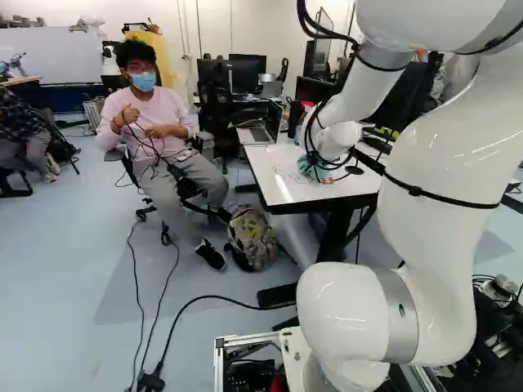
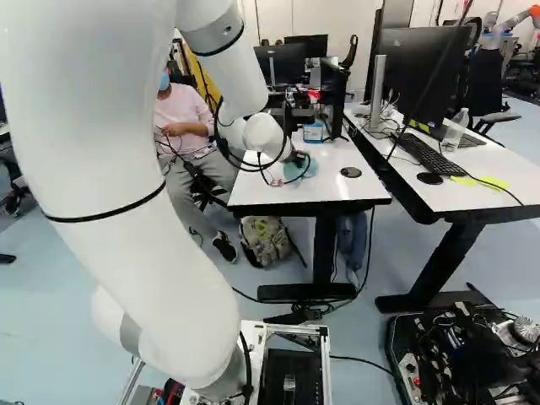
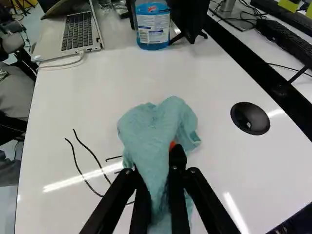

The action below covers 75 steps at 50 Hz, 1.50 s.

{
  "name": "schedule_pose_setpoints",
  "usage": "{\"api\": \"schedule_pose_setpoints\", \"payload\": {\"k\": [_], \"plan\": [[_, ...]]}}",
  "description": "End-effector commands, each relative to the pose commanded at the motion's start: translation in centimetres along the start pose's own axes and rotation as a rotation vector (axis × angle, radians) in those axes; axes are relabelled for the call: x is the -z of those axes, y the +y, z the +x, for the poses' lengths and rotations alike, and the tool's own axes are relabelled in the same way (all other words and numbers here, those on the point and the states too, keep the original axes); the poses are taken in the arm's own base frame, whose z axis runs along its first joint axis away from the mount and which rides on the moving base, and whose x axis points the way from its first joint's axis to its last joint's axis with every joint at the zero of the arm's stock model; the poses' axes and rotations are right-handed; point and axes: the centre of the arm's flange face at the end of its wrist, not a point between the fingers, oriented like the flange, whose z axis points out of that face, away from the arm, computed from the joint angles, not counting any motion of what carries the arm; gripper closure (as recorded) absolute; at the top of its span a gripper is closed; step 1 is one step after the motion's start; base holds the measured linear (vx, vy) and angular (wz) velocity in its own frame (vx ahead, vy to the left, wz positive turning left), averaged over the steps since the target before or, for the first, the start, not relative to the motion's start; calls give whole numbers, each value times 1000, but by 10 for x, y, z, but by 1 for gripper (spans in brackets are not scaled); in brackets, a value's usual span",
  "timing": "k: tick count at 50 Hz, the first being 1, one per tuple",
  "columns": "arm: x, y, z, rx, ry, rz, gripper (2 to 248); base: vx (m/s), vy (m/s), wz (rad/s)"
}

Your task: Clean the table with the green towel

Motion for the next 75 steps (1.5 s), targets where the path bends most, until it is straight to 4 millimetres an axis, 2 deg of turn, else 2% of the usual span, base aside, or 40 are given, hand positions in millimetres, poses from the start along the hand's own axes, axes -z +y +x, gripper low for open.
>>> {"api": "schedule_pose_setpoints", "payload": {"k": [8, 58, 75], "plan": [[-8, 0, -5, 0, -16, 0, 208, 0, 0, 0], [-8, 0, -10, 1, -70, 1, 208, 0, 0, 0], [-9, -21, -9, 29, -70, 31, 208, 0, 0, 0]]}}
